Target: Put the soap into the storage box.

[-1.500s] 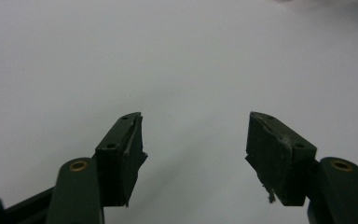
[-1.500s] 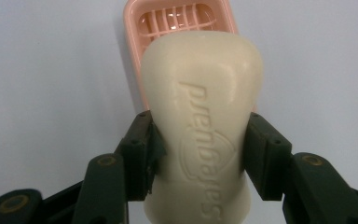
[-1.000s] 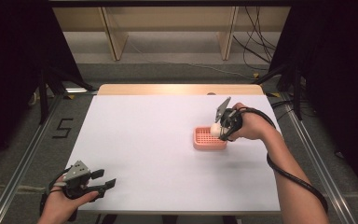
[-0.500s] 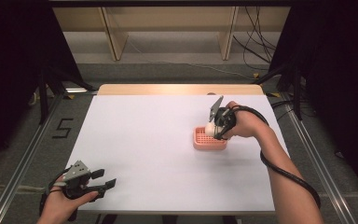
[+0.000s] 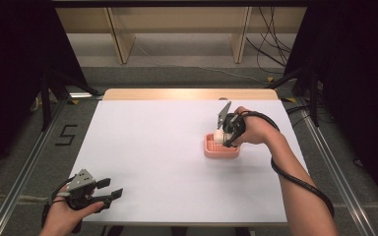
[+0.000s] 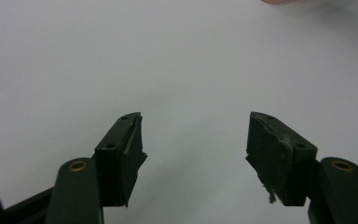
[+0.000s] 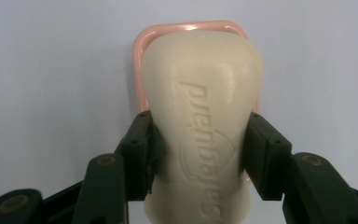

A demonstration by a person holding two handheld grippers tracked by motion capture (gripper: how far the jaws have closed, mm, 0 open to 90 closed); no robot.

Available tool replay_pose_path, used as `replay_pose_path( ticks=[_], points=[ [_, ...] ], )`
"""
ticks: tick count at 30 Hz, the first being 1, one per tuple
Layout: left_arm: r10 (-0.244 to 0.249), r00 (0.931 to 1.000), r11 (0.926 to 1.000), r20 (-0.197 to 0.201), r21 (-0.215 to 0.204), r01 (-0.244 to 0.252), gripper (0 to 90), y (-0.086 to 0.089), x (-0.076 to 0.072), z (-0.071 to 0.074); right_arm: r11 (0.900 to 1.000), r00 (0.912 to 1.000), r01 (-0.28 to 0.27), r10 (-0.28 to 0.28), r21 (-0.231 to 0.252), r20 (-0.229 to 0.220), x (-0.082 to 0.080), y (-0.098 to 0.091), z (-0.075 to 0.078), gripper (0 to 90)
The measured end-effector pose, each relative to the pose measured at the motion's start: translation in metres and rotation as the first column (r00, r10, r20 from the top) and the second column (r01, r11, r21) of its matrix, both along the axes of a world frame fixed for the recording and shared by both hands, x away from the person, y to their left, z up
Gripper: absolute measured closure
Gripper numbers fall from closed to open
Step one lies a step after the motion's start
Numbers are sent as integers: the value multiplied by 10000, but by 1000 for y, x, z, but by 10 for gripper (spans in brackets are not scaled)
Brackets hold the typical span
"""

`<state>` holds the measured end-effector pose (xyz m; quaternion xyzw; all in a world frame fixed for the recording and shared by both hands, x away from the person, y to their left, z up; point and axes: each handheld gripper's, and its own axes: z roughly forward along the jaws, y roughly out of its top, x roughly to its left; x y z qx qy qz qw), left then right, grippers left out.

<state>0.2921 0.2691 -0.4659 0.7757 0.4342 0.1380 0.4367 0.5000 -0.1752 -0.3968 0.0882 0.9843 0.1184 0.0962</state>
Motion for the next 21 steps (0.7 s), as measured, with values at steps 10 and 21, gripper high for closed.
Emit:
replay_pose_path(
  ticks=[10,21],
  points=[
    [47,10000,10000,41,18,-47,356,-1,0,-1,9997,9997,-227,227,-120,-56,2,6,-2,506],
    [-19,10000,10000,-46,91,19,356,-1,0,-1,9992,9993,-346,344,-183,-111,5,8,-12,506]
  ],
)
